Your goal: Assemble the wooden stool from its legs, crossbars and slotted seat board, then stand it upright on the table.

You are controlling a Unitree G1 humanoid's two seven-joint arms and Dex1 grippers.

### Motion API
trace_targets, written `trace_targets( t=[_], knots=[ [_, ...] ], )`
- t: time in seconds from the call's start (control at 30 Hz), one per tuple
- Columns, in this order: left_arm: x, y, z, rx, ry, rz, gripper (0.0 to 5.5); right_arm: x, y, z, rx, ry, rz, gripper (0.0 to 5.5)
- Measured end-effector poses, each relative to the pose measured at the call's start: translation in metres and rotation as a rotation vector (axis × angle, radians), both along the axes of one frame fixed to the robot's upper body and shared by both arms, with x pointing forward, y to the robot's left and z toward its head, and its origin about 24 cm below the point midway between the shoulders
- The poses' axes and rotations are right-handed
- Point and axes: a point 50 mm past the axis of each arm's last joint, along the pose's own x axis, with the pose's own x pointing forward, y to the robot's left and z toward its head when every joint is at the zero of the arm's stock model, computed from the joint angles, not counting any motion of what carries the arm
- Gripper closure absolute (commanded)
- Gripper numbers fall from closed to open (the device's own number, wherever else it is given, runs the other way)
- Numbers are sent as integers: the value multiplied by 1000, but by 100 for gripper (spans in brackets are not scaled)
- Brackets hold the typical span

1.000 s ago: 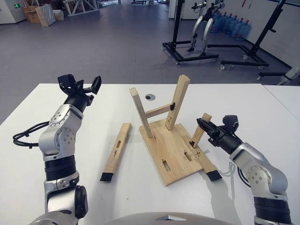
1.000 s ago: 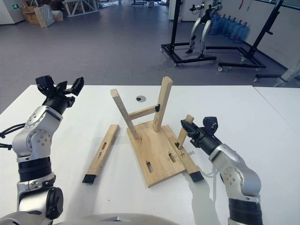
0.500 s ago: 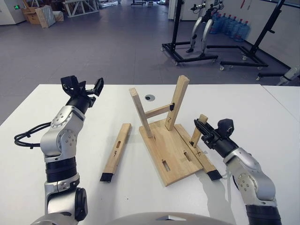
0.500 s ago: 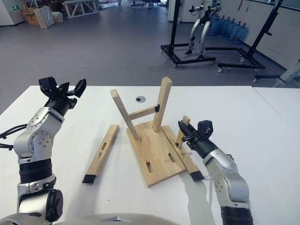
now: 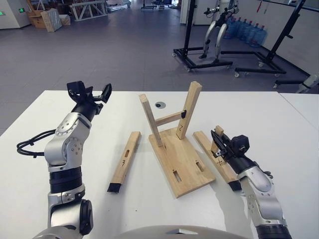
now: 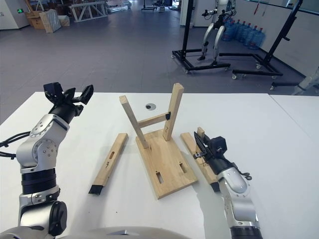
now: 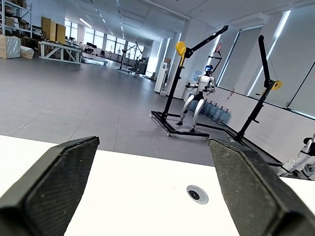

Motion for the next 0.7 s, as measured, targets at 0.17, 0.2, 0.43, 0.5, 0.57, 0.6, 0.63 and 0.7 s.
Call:
trace_targets(
  t=[0.17,0.2,0.43,0.5,0.57,0.6,0.63,0.7],
  knots=[
    [0,-1,0,4,0,-3,143,4,-2,-6,53,-23,-34,511],
    [0,-1,0,5,0,-2,143,6,-1,-6,64,-23,-40,511],
    [1,-3,-1,13,3,-6,143,31,10,-12,135,-13,-64,511],
    [1,-3,-2,15,8,-7,143,33,12,-11,135,-16,-60,511],
    [1,-4,-3,19,9,-7,143,34,12,-11,133,-17,-57,511],
    [1,-4,-3,19,9,-7,143,33,11,-11,132,-17,-56,511],
    [1,-4,-3,18,9,-7,143,33,11,-11,130,-18,-56,511],
    [1,-4,-3,16,9,-7,143,34,11,-10,125,-18,-56,511]
  ],
)
